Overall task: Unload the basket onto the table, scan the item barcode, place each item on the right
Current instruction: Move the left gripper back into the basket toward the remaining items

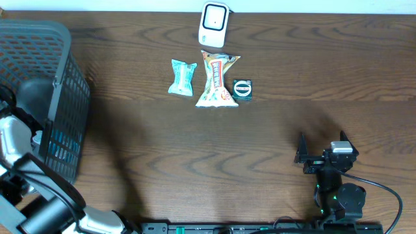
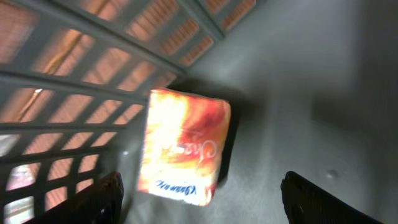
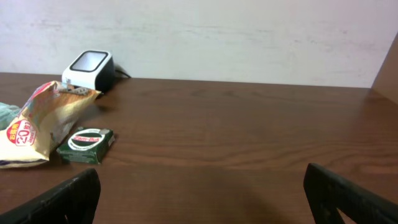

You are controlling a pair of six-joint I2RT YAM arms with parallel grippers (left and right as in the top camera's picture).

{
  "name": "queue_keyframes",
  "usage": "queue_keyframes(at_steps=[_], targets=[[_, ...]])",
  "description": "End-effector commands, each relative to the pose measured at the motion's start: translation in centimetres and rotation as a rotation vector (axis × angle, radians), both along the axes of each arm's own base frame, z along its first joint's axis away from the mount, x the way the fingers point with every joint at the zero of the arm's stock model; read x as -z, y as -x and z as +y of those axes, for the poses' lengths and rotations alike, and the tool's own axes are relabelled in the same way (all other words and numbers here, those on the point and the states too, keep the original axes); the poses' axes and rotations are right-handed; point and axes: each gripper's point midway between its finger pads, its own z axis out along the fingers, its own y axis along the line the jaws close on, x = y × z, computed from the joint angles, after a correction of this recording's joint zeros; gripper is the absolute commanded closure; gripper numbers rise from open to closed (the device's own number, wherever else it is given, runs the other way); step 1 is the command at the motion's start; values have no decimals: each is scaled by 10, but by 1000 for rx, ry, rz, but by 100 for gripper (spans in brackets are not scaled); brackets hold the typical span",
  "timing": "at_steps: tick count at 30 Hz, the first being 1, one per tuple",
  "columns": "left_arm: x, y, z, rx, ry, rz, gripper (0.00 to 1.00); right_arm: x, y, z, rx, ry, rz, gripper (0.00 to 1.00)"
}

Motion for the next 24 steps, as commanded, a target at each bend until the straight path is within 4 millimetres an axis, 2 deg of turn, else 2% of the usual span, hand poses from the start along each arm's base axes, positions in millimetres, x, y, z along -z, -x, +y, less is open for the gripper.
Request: queue_keyframes(at_steps=[1, 6, 16, 24], targets=[[22, 6, 3, -6, 20, 65, 20, 1, 0, 2, -10, 5, 0, 1], [26, 19, 19, -83, -73, 140, 20, 1, 0, 2, -10, 5, 0, 1], [28, 11, 27, -87, -100, 107, 20, 1, 0, 2, -10, 5, 0, 1], [51, 28, 23, -107, -51, 87, 20, 1, 0, 2, -10, 5, 0, 1]])
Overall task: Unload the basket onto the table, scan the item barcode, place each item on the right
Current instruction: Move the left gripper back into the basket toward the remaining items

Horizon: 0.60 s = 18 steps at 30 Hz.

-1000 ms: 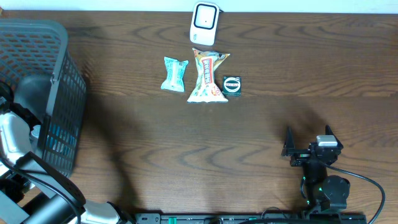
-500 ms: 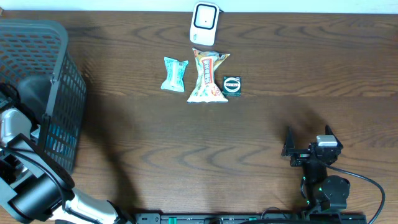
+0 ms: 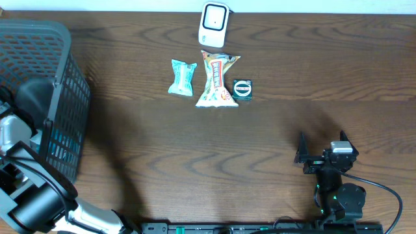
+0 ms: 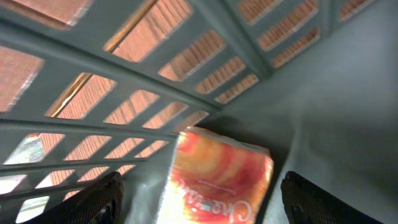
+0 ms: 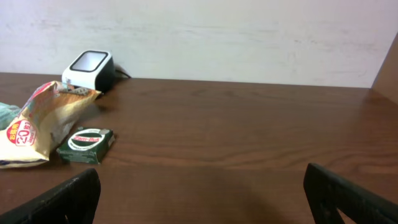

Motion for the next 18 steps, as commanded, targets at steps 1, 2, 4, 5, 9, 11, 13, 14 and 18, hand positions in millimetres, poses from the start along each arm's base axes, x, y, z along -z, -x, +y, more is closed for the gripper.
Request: queue_keyframes(at_steps=[1, 2, 4, 5, 9, 11, 13, 14, 18], targets=[[48, 23, -16, -15, 124, 41, 20, 1, 0, 2, -10, 5, 0, 1], [53, 20, -20, -1, 163, 11, 20, 1, 0, 2, -10, 5, 0, 1], [61, 16, -28, 22, 231, -43, 20, 1, 0, 2, -10, 5, 0, 1], [63, 16, -29, 24, 244, -53, 20, 1, 0, 2, -10, 5, 0, 1], [64, 19, -28, 16, 246, -51, 20, 1, 0, 2, -10, 5, 0, 1], [64, 19, -28, 16, 246, -51, 21, 1, 0, 2, -10, 5, 0, 1], [63, 19, -28, 16, 245, -52, 23, 1, 0, 2, -10, 5, 0, 1], [63, 19, -28, 16, 245, -52, 24, 1, 0, 2, -10, 5, 0, 1], [58, 15, -27, 11, 232, -72, 31, 1, 0, 2, -10, 5, 0, 1]])
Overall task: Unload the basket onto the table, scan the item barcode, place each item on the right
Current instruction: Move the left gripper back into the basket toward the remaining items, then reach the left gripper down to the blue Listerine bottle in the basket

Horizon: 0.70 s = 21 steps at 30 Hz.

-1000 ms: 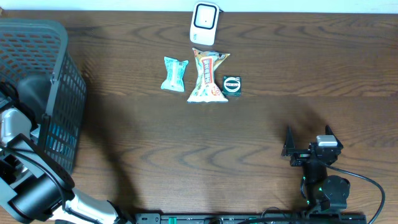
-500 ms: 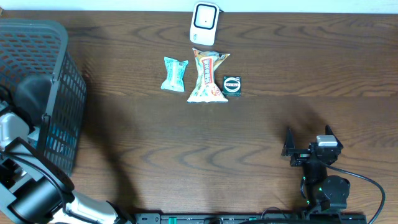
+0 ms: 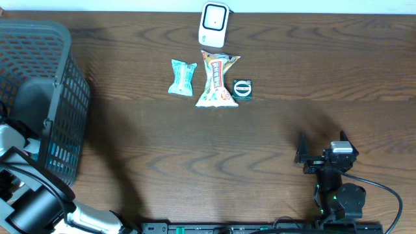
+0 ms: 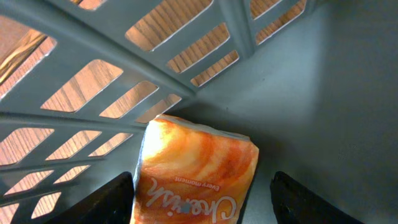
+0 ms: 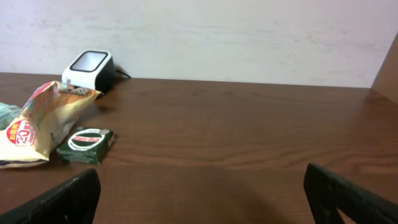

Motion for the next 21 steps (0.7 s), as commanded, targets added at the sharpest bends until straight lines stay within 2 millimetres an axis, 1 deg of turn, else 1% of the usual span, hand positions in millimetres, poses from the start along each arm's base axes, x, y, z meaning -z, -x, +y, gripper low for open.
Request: queue_keyframes(at_steps=[1, 5, 9, 13, 14, 15, 17, 21], targets=[[34, 13, -18, -22, 70, 50, 31, 1, 0, 2, -10, 5, 0, 1], [12, 3, -15, -19, 28, -3, 30, 1, 0, 2, -10, 5, 0, 1], [-18, -21, -22, 45, 36, -137, 30, 1, 0, 2, -10, 5, 0, 1], [-58, -44, -37, 137, 52, -308, 30, 1, 0, 2, -10, 5, 0, 1], [-66, -48, -40, 154, 52, -337, 30, 1, 0, 2, -10, 5, 0, 1], [-79, -52, -43, 176, 44, -377, 30, 1, 0, 2, -10, 5, 0, 1], [-97, -53, -45, 187, 19, -415, 30, 1, 0, 2, -10, 5, 0, 1], [-123, -48, -50, 196, -20, -447, 30, 1, 0, 2, -10, 5, 0, 1]])
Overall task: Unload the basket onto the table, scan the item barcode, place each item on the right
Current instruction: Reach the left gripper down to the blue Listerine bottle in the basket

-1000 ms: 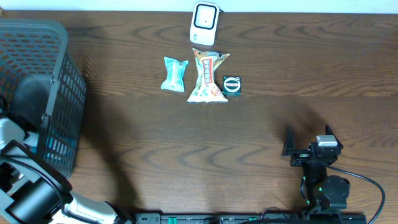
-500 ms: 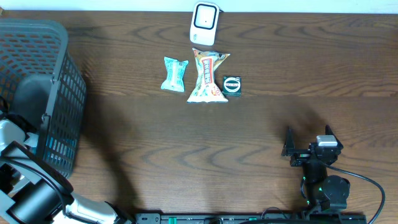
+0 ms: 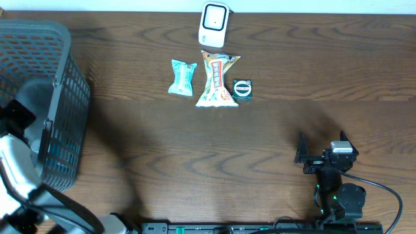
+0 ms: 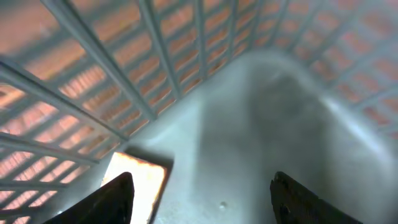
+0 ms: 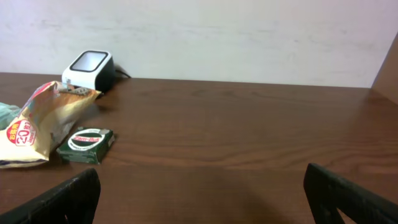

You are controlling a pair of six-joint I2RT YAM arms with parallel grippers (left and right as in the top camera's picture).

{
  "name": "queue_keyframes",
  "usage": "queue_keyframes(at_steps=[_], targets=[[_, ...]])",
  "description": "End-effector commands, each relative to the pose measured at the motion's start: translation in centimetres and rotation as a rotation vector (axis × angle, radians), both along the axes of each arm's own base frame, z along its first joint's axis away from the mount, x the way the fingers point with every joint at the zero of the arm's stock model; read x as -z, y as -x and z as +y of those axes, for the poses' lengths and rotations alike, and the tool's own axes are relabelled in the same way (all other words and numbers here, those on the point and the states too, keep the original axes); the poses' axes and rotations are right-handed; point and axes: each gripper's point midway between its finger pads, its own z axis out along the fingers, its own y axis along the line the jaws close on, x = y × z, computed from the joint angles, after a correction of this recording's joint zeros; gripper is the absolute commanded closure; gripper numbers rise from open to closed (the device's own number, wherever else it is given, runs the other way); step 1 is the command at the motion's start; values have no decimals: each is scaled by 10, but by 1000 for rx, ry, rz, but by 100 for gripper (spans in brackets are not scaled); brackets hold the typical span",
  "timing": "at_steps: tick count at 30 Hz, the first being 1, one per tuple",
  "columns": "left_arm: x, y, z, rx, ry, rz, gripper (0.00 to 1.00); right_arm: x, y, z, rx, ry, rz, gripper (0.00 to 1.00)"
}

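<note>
My left gripper (image 4: pixel 202 202) is open inside the grey mesh basket (image 3: pixel 62 78) at the table's left, above its floor. An orange packet (image 4: pixel 138 186) lies on the basket floor by the left fingertip (image 4: pixel 115 199), blurred and partly cut off. The white barcode scanner (image 3: pixel 214 25) stands at the table's far edge, also seen as scanner (image 5: pixel 90 67). My right gripper (image 3: pixel 322 153) rests open near the front right, right gripper (image 5: pixel 202 199) holding nothing.
A teal packet (image 3: pixel 182 77), a tall snack bag (image 3: pixel 218 79) and a small green tin (image 3: pixel 242 88) lie in a row in front of the scanner. The basket's slatted walls (image 4: pixel 155 74) close round the left gripper.
In the left wrist view the orange packet has gone from large between the fingers to small at the lower left, and more basket floor shows. The left arm has shifted in the basket. The right arm is unmoved.
The left gripper stood open in the basket over the orange packet at each earlier moment, the packet shifting in its view and then filling the space between the fingers. Now the packet lies off to the left, not held. The right arm stayed still throughout.
</note>
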Motion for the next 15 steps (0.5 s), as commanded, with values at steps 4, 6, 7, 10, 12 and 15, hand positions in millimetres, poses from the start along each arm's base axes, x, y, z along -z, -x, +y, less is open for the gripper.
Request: queue_keyframes(at_steps=[4, 6, 7, 10, 12, 15], targets=[[-29, 3, -21, 10, 42, -83, 30, 1, 0, 2, -10, 5, 0, 1], [-31, 8, -29, -5, 80, -96, 31, 1, 0, 2, -10, 5, 0, 1], [-32, 9, -34, -6, 102, -105, 31, 1, 0, 2, -10, 5, 0, 1], [-38, 5, -47, 37, 147, -141, 35, 1, 0, 2, -10, 5, 0, 1], [-46, 1, -56, 59, 174, -187, 35, 1, 0, 2, -10, 5, 0, 1], [-61, 4, -59, -16, 214, -264, 35, 1, 0, 2, -10, 5, 0, 1]])
